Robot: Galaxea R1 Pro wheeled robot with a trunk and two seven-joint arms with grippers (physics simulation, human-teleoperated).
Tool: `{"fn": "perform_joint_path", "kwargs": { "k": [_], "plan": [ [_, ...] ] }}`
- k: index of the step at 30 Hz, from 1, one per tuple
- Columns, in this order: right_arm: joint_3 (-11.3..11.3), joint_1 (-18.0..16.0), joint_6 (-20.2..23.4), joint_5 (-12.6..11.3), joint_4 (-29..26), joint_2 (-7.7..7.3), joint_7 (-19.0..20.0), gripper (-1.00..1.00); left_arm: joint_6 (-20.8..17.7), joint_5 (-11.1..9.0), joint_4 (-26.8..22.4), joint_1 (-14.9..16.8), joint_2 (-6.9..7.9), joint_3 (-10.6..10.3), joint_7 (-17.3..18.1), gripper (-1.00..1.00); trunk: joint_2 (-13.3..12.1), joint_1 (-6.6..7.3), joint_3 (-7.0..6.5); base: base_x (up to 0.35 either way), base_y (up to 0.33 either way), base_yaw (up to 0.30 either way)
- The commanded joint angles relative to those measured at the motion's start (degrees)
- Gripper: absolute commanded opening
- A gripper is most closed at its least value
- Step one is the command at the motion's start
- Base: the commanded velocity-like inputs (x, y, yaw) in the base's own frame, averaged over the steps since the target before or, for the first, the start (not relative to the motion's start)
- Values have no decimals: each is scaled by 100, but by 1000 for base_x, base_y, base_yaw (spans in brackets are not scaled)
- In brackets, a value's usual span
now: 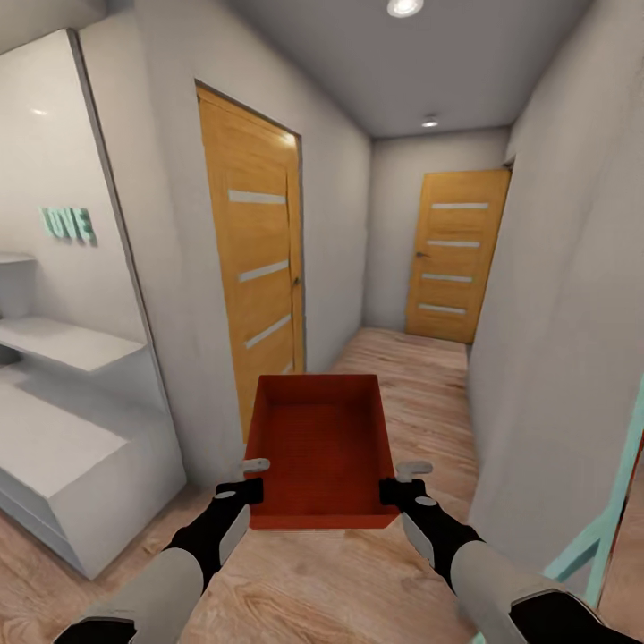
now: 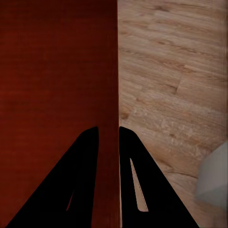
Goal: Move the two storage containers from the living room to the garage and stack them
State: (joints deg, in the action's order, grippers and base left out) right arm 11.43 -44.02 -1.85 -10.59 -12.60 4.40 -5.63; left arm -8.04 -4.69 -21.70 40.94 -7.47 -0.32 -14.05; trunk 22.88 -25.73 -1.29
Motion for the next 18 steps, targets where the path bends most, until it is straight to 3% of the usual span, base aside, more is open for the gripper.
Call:
{"fn": "perform_joint_path", "kwargs": {
  "k": [1,18],
  "plan": [
    [-97,-1,-25,-58,20,-12,-54,-100,-5,101,-53,2,202,138,-229,-100,4,-5,2,321,0,-115],
    [-97,-1,-51,-58,20,-7,-52,-100,-5,100,-54,2,202,138,-229,-100,4,-5,2,321,0,-9]
  ]
}}
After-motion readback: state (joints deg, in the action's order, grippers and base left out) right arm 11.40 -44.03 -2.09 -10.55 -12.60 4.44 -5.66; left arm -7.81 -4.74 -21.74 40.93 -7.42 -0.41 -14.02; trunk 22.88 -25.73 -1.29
